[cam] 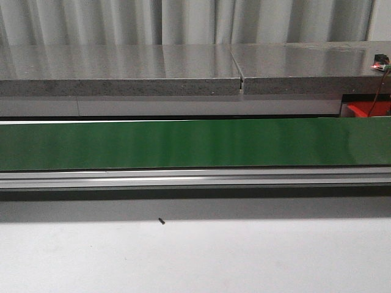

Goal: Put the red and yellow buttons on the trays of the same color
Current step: 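Move the left gripper down and grasp another red button, then lower the red button onto the belt's near end, open left gripper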

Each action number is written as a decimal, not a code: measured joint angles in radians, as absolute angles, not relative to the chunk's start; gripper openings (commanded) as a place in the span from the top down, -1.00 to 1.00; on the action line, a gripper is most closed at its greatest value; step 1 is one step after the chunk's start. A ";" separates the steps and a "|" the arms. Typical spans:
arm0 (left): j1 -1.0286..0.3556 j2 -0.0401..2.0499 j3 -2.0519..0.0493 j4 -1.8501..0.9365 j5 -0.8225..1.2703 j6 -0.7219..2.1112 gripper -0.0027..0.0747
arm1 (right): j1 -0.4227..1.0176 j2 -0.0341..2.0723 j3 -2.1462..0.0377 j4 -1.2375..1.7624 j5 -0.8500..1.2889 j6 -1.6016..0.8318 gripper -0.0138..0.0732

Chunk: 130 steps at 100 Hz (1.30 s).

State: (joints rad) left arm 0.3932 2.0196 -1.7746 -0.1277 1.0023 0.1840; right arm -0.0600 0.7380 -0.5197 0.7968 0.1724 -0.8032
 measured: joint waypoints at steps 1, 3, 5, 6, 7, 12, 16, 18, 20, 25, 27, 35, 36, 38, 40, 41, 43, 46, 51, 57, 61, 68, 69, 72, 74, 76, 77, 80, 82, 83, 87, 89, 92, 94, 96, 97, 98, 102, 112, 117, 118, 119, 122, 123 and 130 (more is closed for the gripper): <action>0.393 2.014 -1.775 -0.127 1.004 0.184 0.75 | -0.060 0.738 -0.520 0.797 0.172 -0.803 0.84; 0.393 1.998 -1.775 -0.133 1.004 0.184 0.75 | -0.060 0.738 -0.520 0.797 0.172 -0.803 0.84; 0.393 1.982 -1.773 -0.138 1.006 0.184 0.75 | -0.060 0.738 -0.520 0.797 0.172 -0.803 0.84; 0.393 1.971 -1.770 -0.138 1.006 0.184 0.75 | -0.060 0.738 -0.520 0.797 0.172 -0.803 0.84; 0.393 1.965 -1.768 -0.141 1.006 0.184 0.75 | -0.060 0.738 -0.520 0.797 0.172 -0.803 0.84; 0.393 1.927 -1.755 -0.153 1.008 0.184 0.75 | -0.060 0.738 -0.520 0.797 0.172 -0.803 0.84; 0.393 1.895 -1.736 -0.159 1.008 0.184 0.75 | -0.060 0.738 -0.520 0.797 0.172 -0.803 0.84; 0.393 1.879 -1.725 -0.162 1.008 0.184 0.75 | -0.060 0.738 -0.520 0.797 0.172 -0.803 0.84; 0.391 1.863 -1.713 -0.164 1.008 0.184 0.75 | -0.060 0.738 -0.520 0.797 0.172 -0.803 0.84; 0.386 1.826 -1.680 -0.166 1.008 0.184 0.75 | -0.060 0.738 -0.520 0.797 0.172 -0.803 0.84; 0.384 1.810 -1.664 -0.168 1.006 0.184 0.75 | -0.060 0.738 -0.520 0.797 0.172 -0.803 0.84; 0.379 1.749 -1.598 -0.173 0.996 0.184 0.75 | -0.060 0.738 -0.520 0.797 0.172 -0.803 0.84; 0.377 1.743 -1.592 -0.173 0.993 0.184 0.75 | -0.060 0.738 -0.520 0.797 0.172 -0.803 0.84; 0.375 1.726 -1.572 -0.174 0.989 0.184 0.75 | -0.060 0.738 -0.520 0.797 0.172 -0.803 0.84; 0.373 1.710 -1.552 -0.177 0.984 0.184 0.75 | -0.060 0.738 -0.520 0.797 0.172 -0.803 0.84; 0.373 1.698 -1.539 -0.177 0.981 0.184 0.75 | -0.060 0.738 -0.520 0.797 0.172 -0.803 0.84; 0.373 1.687 -1.526 -0.179 0.978 0.184 0.75 | -0.060 0.738 -0.520 0.797 0.172 -0.803 0.84; 0.371 1.659 -1.493 -0.184 0.971 0.184 0.75 | -0.060 0.738 -0.520 0.797 0.172 -0.803 0.84; 0.368 1.621 -1.447 -0.200 0.958 0.184 0.75 | -0.060 0.738 -0.520 0.797 0.172 -0.803 0.84; 0.361 1.582 -1.397 -0.218 0.944 0.184 0.75 | -0.060 0.738 -0.520 0.797 0.172 -0.803 0.84; 0.354 1.558 -1.364 -0.229 0.934 0.184 0.75 | -0.060 0.738 -0.520 0.797 0.172 -0.803 0.84; 0.338 1.531 -1.315 -0.237 0.920 0.184 0.75 | -0.060 0.738 -0.520 0.797 0.172 -0.803 0.84; 0.336 1.529 -1.306 -0.237 0.915 0.184 0.75 | -0.060 0.738 -0.520 0.797 0.172 -0.803 0.84; 0.328 1.524 -1.288 -0.239 0.909 0.184 0.75 | -0.060 0.738 -0.520 0.797 0.172 -0.803 0.84; 0.322 1.522 -1.275 -0.241 0.903 0.184 0.75 | -0.060 0.738 -0.520 0.797 0.172 -0.803 0.84; 0.316 1.519 -1.262 -0.241 0.898 0.186 0.75 | -0.060 0.738 -0.520 0.797 0.172 -0.803 0.84; 0.314 1.519 -1.258 -0.243 0.896 0.186 0.75 | -0.060 0.738 -0.520 0.797 0.172 -0.803 0.84; 0.305 1.519 -1.240 -0.245 0.886 0.186 0.75 | -0.060 0.738 -0.520 0.797 0.172 -0.803 0.84; 0.299 1.519 -1.226 -0.245 0.879 0.186 0.75 | -0.060 0.738 -0.520 0.797 0.172 -0.803 0.84; 0.297 1.519 -1.217 -0.245 0.875 0.186 0.75 | -0.060 0.738 -0.520 0.797 0.172 -0.803 0.84; 0.287 1.519 -1.195 -0.245 0.860 0.186 0.75 | -0.060 0.738 -0.520 0.797 0.172 -0.803 0.84; 0.282 1.519 -1.183 -0.245 0.850 0.186 0.75 | -0.060 0.738 -0.520 0.797 0.172 -0.803 0.84; 0.276 1.519 -1.168 -0.245 0.838 0.186 0.75 | -0.060 0.738 -0.520 0.797 0.172 -0.803 0.84; 0.272 1.519 -1.157 -0.245 0.828 0.186 0.75 | -0.060 0.738 -0.520 0.797 0.172 -0.803 0.84; 0.270 1.519 -1.148 -0.245 0.818 0.186 0.75 | -0.060 0.738 -0.520 0.797 0.172 -0.803 0.84; 0.268 1.519 -1.143 -0.245 0.813 0.186 0.75 | -0.060 0.738 -0.520 0.797 0.172 -0.803 0.84; 0.268 1.519 -1.140 -0.245 0.811 0.186 0.75 | -0.060 0.738 -0.520 0.797 0.172 -0.803 0.84; 0.262 1.519 -1.129 -0.245 0.801 0.186 0.75 | -0.060 0.738 -0.520 0.797 0.172 -0.803 0.84; 0.255 1.519 -1.120 -0.245 0.788 0.190 0.70 | -0.060 0.738 -0.520 0.797 0.172 -0.803 0.84; 0.254 1.519 -1.120 -0.245 0.783 0.197 0.59 | -0.060 0.738 -0.520 0.797 0.172 -0.803 0.84; 0.254 1.519 -1.120 -0.245 0.783 0.199 0.55 | -0.060 0.738 -0.520 0.797 0.172 -0.803 0.84; 0.254 1.519 -1.120 -0.245 0.781 0.199 0.52 | -0.060 0.738 -0.520 0.797 0.172 -0.803 0.84; 0.254 1.519 -1.120 -0.247 0.779 0.201 0.42 | -0.060 0.738 -0.520 0.797 0.172 -0.803 0.84; 0.254 1.519 -1.120 -0.247 0.779 0.204 0.36 | -0.060 0.738 -0.520 0.797 0.172 -0.803 0.84; 0.254 1.519 -1.120 -0.249 0.779 0.216 0.03 | -0.060 0.738 -0.520 0.797 0.172 -0.803 0.84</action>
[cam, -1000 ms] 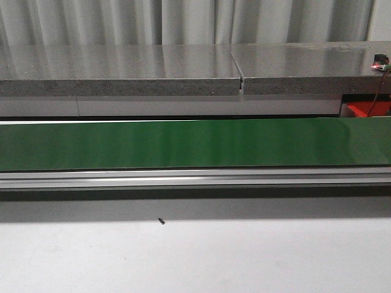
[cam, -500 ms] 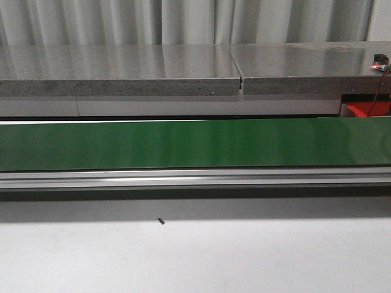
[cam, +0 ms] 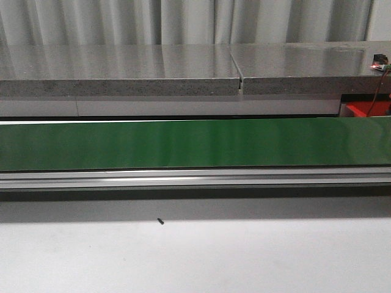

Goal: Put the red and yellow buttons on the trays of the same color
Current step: 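Lower the red button onto the belt's near end, open left gripper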

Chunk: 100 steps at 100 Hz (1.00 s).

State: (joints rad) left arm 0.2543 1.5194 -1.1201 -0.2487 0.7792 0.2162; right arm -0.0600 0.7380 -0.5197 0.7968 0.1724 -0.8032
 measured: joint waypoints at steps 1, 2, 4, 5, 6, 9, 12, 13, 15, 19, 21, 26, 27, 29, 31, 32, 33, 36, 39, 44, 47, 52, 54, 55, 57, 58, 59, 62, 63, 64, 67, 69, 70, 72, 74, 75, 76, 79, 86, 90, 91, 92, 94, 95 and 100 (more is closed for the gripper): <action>0.254 1.519 -1.120 -0.249 0.779 0.216 -0.01 | -0.060 0.738 -0.520 0.797 0.172 -0.803 0.84; 0.254 1.519 -1.120 -0.251 0.779 0.218 -0.07 | -0.060 0.738 -0.520 0.797 0.172 -0.803 0.84; 0.254 1.519 -1.120 -0.253 0.779 0.220 -0.17 | -0.060 0.738 -0.520 0.797 0.172 -0.803 0.84; 0.254 1.519 -1.120 -0.255 0.779 0.220 -0.20 | -0.060 0.738 -0.520 0.797 0.172 -0.803 0.84; 0.254 1.519 -1.120 -0.256 0.777 0.220 -0.23 | -0.060 0.738 -0.520 0.797 0.172 -0.803 0.84; 0.254 1.519 -1.120 -0.262 0.777 0.222 -0.36 | -0.060 0.738 -0.520 0.797 0.172 -0.803 0.84; 0.254 1.519 -1.120 -0.270 0.777 0.224 -0.44 | -0.060 0.738 -0.520 0.797 0.172 -0.803 0.84; 0.254 1.519 -1.120 -0.272 0.777 0.224 -0.45 | -0.060 0.738 -0.520 0.797 0.172 -0.803 0.84; 0.254 1.519 -1.120 -0.279 0.775 0.226 -0.49 | -0.060 0.738 -0.520 0.797 0.172 -0.803 0.84; 0.254 1.519 -1.120 -0.295 0.771 0.230 -0.52 | -0.060 0.738 -0.520 0.797 0.172 -0.803 0.84; 0.254 1.519 -1.120 -0.302 0.771 0.235 -0.52 | -0.060 0.738 -0.520 0.797 0.172 -0.803 0.84; 0.254 1.517 -1.120 -0.339 0.770 0.255 -0.52 | -0.060 0.738 -0.520 0.797 0.172 -0.803 0.84; 0.254 1.515 -1.120 -0.345 0.769 0.257 -0.52 | -0.060 0.738 -0.520 0.797 0.172 -0.803 0.84; 0.254 1.513 -1.120 -0.361 0.767 0.267 -0.52 | -0.060 0.738 -0.520 0.797 0.172 -0.803 0.84; 0.254 1.511 -1.120 -0.378 0.765 0.276 -0.52 | -0.060 0.738 -0.520 0.797 0.172 -0.803 0.84; 0.254 1.509 -1.120 -0.378 0.765 0.279 -0.52 | -0.060 0.738 -0.520 0.797 0.172 -0.803 0.84; 0.254 1.507 -1.120 -0.395 0.763 0.285 -0.52 | -0.060 0.738 -0.520 0.797 0.172 -0.803 0.84; 0.254 1.501 -1.120 -0.417 0.761 0.296 -0.51 | -0.060 0.738 -0.520 0.797 0.172 -0.803 0.84; 0.254 1.494 -1.120 -0.437 0.756 0.304 -0.50 | -0.060 0.738 -0.520 0.797 0.172 -0.803 0.84; 0.254 1.478 -1.120 -0.461 0.754 0.314 -0.50 | -0.060 0.738 -0.520 0.797 0.172 -0.803 0.84; 0.254 1.469 -1.120 -0.471 0.751 0.318 -0.50 | -0.060 0.738 -0.520 0.797 0.172 -0.803 0.84; 0.254 1.454 -1.120 -0.477 0.748 0.320 -0.50 | -0.060 0.738 -0.520 0.797 0.172 -0.803 0.84; 0.254 1.448 -1.120 -0.477 0.746 0.322 -0.50 | -0.060 0.738 -0.520 0.797 0.172 -0.803 0.84; 0.256 1.447 -1.120 -0.480 0.746 0.321 -0.50 | -0.060 0.738 -0.520 0.797 0.172 -0.803 0.84; 0.258 1.441 -1.120 -0.480 0.746 0.321 -0.50 | -0.060 0.738 -0.520 0.797 0.172 -0.803 0.84; 0.261 1.438 -1.120 -0.482 0.745 0.322 -0.50 | -0.060 0.738 -0.520 0.797 0.172 -0.803 0.84; 0.263 1.437 -1.120 -0.482 0.745 0.322 -0.50 | -0.060 0.738 -0.520 0.797 0.172 -0.803 0.84; 0.275 1.432 -1.120 -0.484 0.744 0.324 -0.50 | -0.060 0.738 -0.520 0.797 0.172 -0.803 0.84; 0.278 1.430 -1.120 -0.484 0.744 0.324 -0.50 | -0.060 0.738 -0.520 0.797 0.172 -0.803 0.84; 0.284 1.430 -1.120 -0.484 0.744 0.324 -0.50 | -0.060 0.738 -0.520 0.797 0.172 -0.803 0.84; 0.298 1.428 -1.120 -0.484 0.744 0.324 -0.50 | -0.060 0.738 -0.520 0.797 0.172 -0.803 0.84; 0.310 1.428 -1.120 -0.481 0.744 0.324 -0.50 | -0.060 0.738 -0.520 0.797 0.172 -0.803 0.84; 0.314 1.428 -1.120 -0.478 0.744 0.324 -0.50 | -0.060 0.738 -0.520 0.797 0.172 -0.803 0.84; 0.326 1.428 -1.120 -0.473 0.743 0.324 -0.50 | -0.060 0.738 -0.520 0.797 0.172 -0.803 0.84; 0.339 1.428 -1.120 -0.461 0.743 0.324 -0.50 | -0.060 0.738 -0.520 0.797 0.172 -0.803 0.84; 0.343 1.428 -1.120 -0.453 0.743 0.324 -0.50 | -0.060 0.738 -0.520 0.797 0.172 -0.803 0.84; 0.350 1.428 -1.120 -0.448 0.743 0.324 -0.50 | -0.060 0.738 -0.520 0.797 0.172 -0.803 0.84; 0.365 1.430 -1.120 -0.431 0.741 0.324 -0.50 | -0.060 0.738 -0.520 0.797 0.172 -0.803 0.84; 0.398 1.441 -1.120 -0.398 0.722 0.324 -0.50 | -0.060 0.738 -0.520 0.797 0.172 -0.803 0.84; 0.416 1.451 -1.120 -0.389 0.712 0.324 -0.50 | -0.060 0.738 -0.520 0.797 0.172 -0.803 0.84; 0.419 1.456 -1.120 -0.386 0.707 0.322 -0.50 | -0.060 0.738 -0.520 0.797 0.172 -0.803 0.84; 0.425 1.458 -1.120 -0.387 0.705 0.322 -0.50 | -0.060 0.738 -0.520 0.797 0.172 -0.803 0.84; 0.430 1.466 -1.120 -0.384 0.698 0.322 -0.50 | -0.060 0.738 -0.520 0.797 0.172 -0.803 0.84; 0.435 1.473 -1.120 -0.382 0.695 0.322 -0.50 | -0.060 0.738 -0.520 0.797 0.172 -0.803 0.84; 0.449 1.497 -1.120 -0.378 0.682 0.322 -0.50 | -0.060 0.738 -0.520 0.797 0.172 -0.803 0.84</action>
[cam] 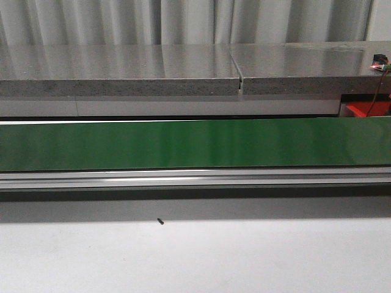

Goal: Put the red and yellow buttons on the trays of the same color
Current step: 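Lower the red button onto the belt's near end, open left gripper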

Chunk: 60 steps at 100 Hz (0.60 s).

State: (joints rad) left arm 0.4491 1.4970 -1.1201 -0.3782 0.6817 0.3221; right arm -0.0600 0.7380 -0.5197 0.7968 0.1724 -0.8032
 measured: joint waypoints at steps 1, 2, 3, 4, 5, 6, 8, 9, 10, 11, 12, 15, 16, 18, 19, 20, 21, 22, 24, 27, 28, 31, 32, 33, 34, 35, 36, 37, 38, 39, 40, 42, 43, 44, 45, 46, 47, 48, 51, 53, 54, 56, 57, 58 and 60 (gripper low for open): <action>0.451 1.501 -1.120 -0.377 0.676 0.322 -0.50 | -0.060 0.738 -0.520 0.797 0.172 -0.803 0.84; 0.454 1.508 -1.120 -0.376 0.674 0.321 -0.50 | -0.060 0.738 -0.520 0.797 0.172 -0.803 0.84; 0.455 1.512 -1.120 -0.374 0.671 0.321 -0.50 | -0.060 0.738 -0.520 0.797 0.172 -0.803 0.84; 0.456 1.516 -1.120 -0.374 0.671 0.321 -0.50 | -0.060 0.738 -0.520 0.797 0.172 -0.803 0.84; 0.457 1.524 -1.120 -0.371 0.667 0.321 -0.50 | -0.060 0.738 -0.520 0.797 0.172 -0.803 0.84; 0.459 1.527 -1.120 -0.371 0.665 0.321 -0.50 | -0.060 0.738 -0.520 0.797 0.172 -0.803 0.84; 0.461 1.539 -1.120 -0.369 0.662 0.321 -0.50 | -0.060 0.738 -0.520 0.797 0.172 -0.803 0.84; 0.463 1.546 -1.120 -0.367 0.660 0.321 -0.50 | -0.060 0.738 -0.520 0.797 0.172 -0.803 0.84; 0.463 1.550 -1.120 -0.367 0.658 0.321 -0.50 | -0.060 0.738 -0.520 0.797 0.172 -0.803 0.84; 0.463 1.554 -1.120 -0.364 0.656 0.321 -0.50 | -0.060 0.738 -0.520 0.797 0.172 -0.803 0.84; 0.464 1.562 -1.120 -0.364 0.652 0.321 -0.50 | -0.060 0.738 -0.520 0.797 0.172 -0.803 0.84; 0.464 1.576 -1.120 -0.360 0.643 0.321 -0.50 | -0.060 0.738 -0.520 0.797 0.172 -0.803 0.84; 0.464 1.583 -1.120 -0.360 0.641 0.321 -0.50 | -0.060 0.738 -0.520 0.797 0.172 -0.803 0.84; 0.464 1.590 -1.120 -0.360 0.634 0.321 -0.50 | -0.060 0.738 -0.520 0.797 0.172 -0.803 0.84; 0.464 1.596 -1.120 -0.358 0.629 0.321 -0.50 | -0.060 0.738 -0.520 0.797 0.172 -0.803 0.84; 0.464 1.599 -1.120 -0.358 0.626 0.321 -0.50 | -0.060 0.738 -0.520 0.797 0.172 -0.803 0.84; 0.464 1.605 -1.120 -0.358 0.624 0.321 -0.50 | -0.060 0.738 -0.520 0.797 0.172 -0.803 0.84; 0.464 1.608 -1.120 -0.358 0.619 0.321 -0.50 | -0.060 0.738 -0.520 0.797 0.172 -0.803 0.84; 0.464 1.617 -1.120 -0.356 0.612 0.321 -0.50 | -0.060 0.738 -0.520 0.797 0.172 -0.803 0.84; 0.464 1.627 -1.120 -0.356 0.601 0.321 -0.50 | -0.060 0.738 -0.520 0.797 0.172 -0.803 0.84; 0.464 1.633 -1.120 -0.356 0.599 0.321 -0.50 | -0.060 0.738 -0.520 0.797 0.172 -0.803 0.84; 0.464 1.643 -1.120 -0.356 0.585 0.321 -0.50 | -0.060 0.738 -0.520 0.797 0.172 -0.803 0.84; 0.464 1.646 -1.120 -0.356 0.582 0.321 -0.50 | -0.060 0.738 -0.520 0.797 0.172 -0.803 0.84; 0.464 1.652 -1.120 -0.356 0.577 0.321 -0.50 | -0.060 0.738 -0.520 0.797 0.172 -0.803 0.84; 0.464 1.654 -1.120 -0.356 0.574 0.321 -0.50 | -0.060 0.738 -0.520 0.797 0.172 -0.803 0.84; 0.464 1.660 -1.120 -0.356 0.571 0.321 -0.50 | -0.060 0.738 -0.520 0.797 0.172 -0.803 0.84; 0.464 1.663 -1.120 -0.356 0.566 0.321 -0.50 | -0.060 0.738 -0.520 0.797 0.172 -0.803 0.84; 0.464 1.669 -1.120 -0.356 0.563 0.321 -0.50 | -0.060 0.738 -0.520 0.797 0.172 -0.803 0.84; 0.464 1.672 -1.120 -0.356 0.557 0.321 -0.50 | -0.060 0.738 -0.520 0.797 0.172 -0.803 0.84; 0.464 1.675 -1.120 -0.356 0.554 0.321 -0.50 | -0.060 0.738 -0.520 0.797 0.172 -0.803 0.84; 0.464 1.682 -1.120 -0.356 0.548 0.321 -0.50 | -0.060 0.738 -0.520 0.797 0.172 -0.803 0.84; 0.464 1.691 -1.120 -0.356 0.542 0.321 -0.50 | -0.060 0.738 -0.520 0.797 0.172 -0.803 0.84; 0.464 1.694 -1.120 -0.356 0.537 0.321 -0.50 | -0.060 0.738 -0.520 0.797 0.172 -0.803 0.84; 0.464 1.701 -1.120 -0.356 0.533 0.321 -0.50 | -0.060 0.738 -0.520 0.797 0.172 -0.803 0.84; 0.464 1.704 -1.120 -0.356 0.528 0.321 -0.50 | -0.060 0.738 -0.520 0.797 0.172 -0.803 0.84; 0.464 1.707 -1.120 -0.356 0.525 0.321 -0.50 | -0.060 0.738 -0.520 0.797 0.172 -0.803 0.84; 0.464 1.713 -1.120 -0.356 0.520 0.321 -0.50 | -0.060 0.738 -0.520 0.797 0.172 -0.803 0.84; 0.464 1.716 -1.120 -0.356 0.518 0.321 -0.50 | -0.060 0.738 -0.520 0.797 0.172 -0.803 0.84; 0.464 1.732 -1.120 -0.356 0.508 0.321 -0.50 | -0.060 0.738 -0.520 0.799 0.172 -0.803 0.84; 0.464 1.739 -1.120 -0.356 0.501 0.321 -0.50 | -0.060 0.738 -0.520 0.799 0.172 -0.803 0.84; 0.464 1.745 -1.120 -0.356 0.496 0.321 -0.50 | -0.060 0.738 -0.520 0.799 0.172 -0.803 0.84; 0.464 1.754 -1.120 -0.356 0.494 0.321 -0.50 | -0.060 0.738 -0.520 0.799 0.172 -0.803 0.84; 0.464 1.757 -1.120 -0.356 0.489 0.321 -0.50 | -0.060 0.738 -0.520 0.799 0.172 -0.803 0.84; 0.464 1.763 -1.120 -0.356 0.489 0.321 -0.50 | -0.060 0.738 -0.520 0.799 0.172 -0.803 0.84; 0.464 1.768 -1.120 -0.356 0.484 0.321 -0.50 | -0.060 0.738 -0.520 0.801 0.172 -0.803 0.84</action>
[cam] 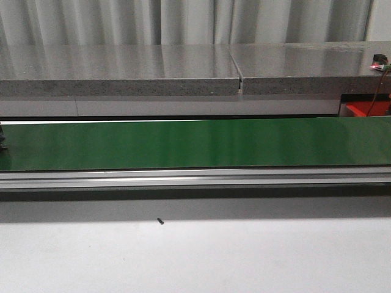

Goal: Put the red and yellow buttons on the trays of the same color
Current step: 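Lower the red button onto the belt's near end, open left gripper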

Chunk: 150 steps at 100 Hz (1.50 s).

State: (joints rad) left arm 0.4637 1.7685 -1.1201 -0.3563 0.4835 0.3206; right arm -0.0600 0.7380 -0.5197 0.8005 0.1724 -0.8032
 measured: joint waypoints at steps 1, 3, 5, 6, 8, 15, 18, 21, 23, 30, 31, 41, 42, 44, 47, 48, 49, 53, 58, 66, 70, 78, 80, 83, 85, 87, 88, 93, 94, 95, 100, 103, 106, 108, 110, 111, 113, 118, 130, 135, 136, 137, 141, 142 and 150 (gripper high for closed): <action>0.464 1.774 -1.120 -0.356 0.483 0.321 -0.50 | -0.060 0.738 -0.520 0.801 0.172 -0.803 0.84; 0.464 1.780 -1.120 -0.356 0.479 0.321 -0.50 | -0.060 0.738 -0.520 0.803 0.172 -0.803 0.84; 0.464 1.787 -1.120 -0.356 0.476 0.321 -0.49 | -0.060 0.738 -0.520 0.803 0.172 -0.803 0.84; 0.464 1.789 -1.120 -0.356 0.475 0.321 -0.48 | -0.060 0.738 -0.520 0.804 0.172 -0.803 0.84; 0.464 1.794 -1.120 -0.356 0.467 0.321 -0.47 | -0.060 0.738 -0.520 0.804 0.172 -0.803 0.84; 0.464 1.807 -1.120 -0.356 0.453 0.321 -0.35 | -0.060 0.738 -0.520 0.807 0.172 -0.803 0.84; 0.464 1.813 -1.120 -0.356 0.448 0.321 -0.28 | -0.060 0.738 -0.520 0.807 0.172 -0.803 0.84; 0.464 1.819 -1.120 -0.356 0.444 0.321 -0.19 | -0.060 0.738 -0.520 0.807 0.172 -0.803 0.84; 0.464 1.824 -1.120 -0.356 0.441 0.321 -0.13 | -0.060 0.738 -0.520 0.807 0.172 -0.803 0.84; 0.464 1.832 -1.120 -0.356 0.437 0.321 0.10 | -0.060 0.738 -0.520 0.807 0.172 -0.803 0.84; 0.464 1.833 -1.120 -0.356 0.435 0.321 0.13 | -0.060 0.738 -0.520 0.807 0.172 -0.803 0.84; 0.464 1.837 -1.120 -0.356 0.415 0.321 0.34 | -0.060 0.738 -0.520 0.811 0.172 -0.803 0.84; 0.464 1.837 -1.120 -0.356 0.415 0.321 0.36 | -0.060 0.738 -0.520 0.811 0.172 -0.803 0.84; 0.464 1.837 -1.120 -0.356 0.410 0.321 0.37 | -0.060 0.738 -0.520 0.811 0.172 -0.803 0.84; 0.464 1.838 -1.120 -0.356 0.408 0.321 0.40 | -0.060 0.738 -0.520 0.813 0.172 -0.803 0.84; 0.464 1.838 -1.120 -0.356 0.408 0.321 0.40 | -0.060 0.738 -0.520 0.813 0.172 -0.803 0.84; 0.464 1.838 -1.120 -0.356 0.406 0.321 0.40 | -0.060 0.738 -0.520 0.813 0.172 -0.803 0.84; 0.464 1.838 -1.120 -0.356 0.406 0.321 0.40 | -0.060 0.738 -0.520 0.813 0.172 -0.803 0.84; 0.464 1.838 -1.120 -0.356 0.404 0.321 0.40 | -0.060 0.738 -0.520 0.813 0.172 -0.803 0.84; 0.464 1.838 -1.120 -0.356 0.404 0.321 0.40 | -0.060 0.738 -0.520 0.813 0.172 -0.803 0.84; 0.464 1.831 -1.120 -0.356 0.404 0.321 0.40 | -0.060 0.738 -0.520 0.813 0.172 -0.803 0.84; 0.464 1.799 -1.114 -0.356 0.404 0.321 0.40 | -0.060 0.738 -0.520 0.813 0.172 -0.803 0.84; 0.464 1.786 -1.108 -0.356 0.404 0.321 0.40 | -0.060 0.738 -0.520 0.813 0.172 -0.803 0.84; 0.464 1.766 -1.098 -0.356 0.404 0.321 0.40 | -0.060 0.738 -0.520 0.813 0.172 -0.803 0.84; 0.464 1.749 -1.093 -0.356 0.404 0.321 0.40 | -0.060 0.738 -0.520 0.813 0.172 -0.803 0.84; 0.464 1.731 -1.085 -0.356 0.404 0.321 0.40 | -0.060 0.738 -0.520 0.813 0.172 -0.803 0.84; 0.464 1.725 -1.079 -0.356 0.404 0.321 0.40 | -0.060 0.738 -0.520 0.813 0.172 -0.803 0.84; 0.464 1.678 -1.055 -0.356 0.404 0.321 0.40 | -0.060 0.738 -0.520 0.813 0.172 -0.803 0.84; 0.464 1.664 -1.051 -0.356 0.404 0.321 0.40 | -0.060 0.738 -0.520 0.813 0.172 -0.803 0.84; 0.462 1.657 -1.044 -0.358 0.404 0.321 0.40 | -0.060 0.738 -0.520 0.813 0.172 -0.803 0.84; 0.455 1.609 -1.016 -0.362 0.404 0.321 0.40 | -0.060 0.738 -0.520 0.813 0.172 -0.803 0.84; 0.447 1.576 -1.002 -0.364 0.404 0.321 0.40 | -0.060 0.738 -0.520 0.813 0.172 -0.803 0.84; 0.439 1.551 -0.989 -0.367 0.404 0.321 0.40 | -0.060 0.738 -0.520 0.813 0.172 -0.803 0.84; 0.432 1.533 -0.979 -0.369 0.404 0.321 0.40 | -0.060 0.738 -0.520 0.813 0.172 -0.803 0.84; 0.425 1.515 -0.971 -0.371 0.404 0.321 0.40 | -0.060 0.738 -0.520 0.813 0.172 -0.803 0.84; 0.422 1.510 -0.965 -0.371 0.404 0.321 0.40 | -0.060 0.738 -0.520 0.813 0.172 -0.803 0.84; 0.414 1.494 -0.960 -0.373 0.404 0.321 0.40 | -0.060 0.738 -0.520 0.813 0.172 -0.803 0.84; 0.395 1.461 -0.944 -0.375 0.404 0.321 0.40 | -0.060 0.738 -0.520 0.813 0.172 -0.803 0.84; 0.349 1.412 -0.928 -0.382 0.406 0.321 0.40 | -0.060 0.738 -0.520 0.813 0.172 -0.803 0.84; 0.333 1.408 -0.924 -0.382 0.408 0.321 0.40 | -0.060 0.738 -0.520 0.813 0.172 -0.803 0.84; 0.329 1.408 -0.924 -0.382 0.408 0.321 0.40 | -0.060 0.738 -0.520 0.813 0.172 -0.803 0.84; 0.327 1.408 -0.924 -0.382 0.410 0.321 0.40 | -0.060 0.738 -0.520 0.813 0.172 -0.803 0.84; 0.315 1.408 -0.921 -0.384 0.413 0.320 0.40 | -0.060 0.738 -0.520 0.813 0.172 -0.803 0.84; 0.313 1.410 -0.921 -0.384 0.413 0.320 0.40 | -0.060 0.738 -0.520 0.813 0.172 -0.803 0.84; 0.296 1.420 -0.920 -0.384 0.413 0.320 0.40 | -0.060 0.738 -0.520 0.813 0.172 -0.803 0.84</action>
State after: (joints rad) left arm 0.2959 1.4202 -0.9204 -0.3840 0.4131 0.3199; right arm -0.0600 0.7380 -0.5197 0.8131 0.1724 -0.8032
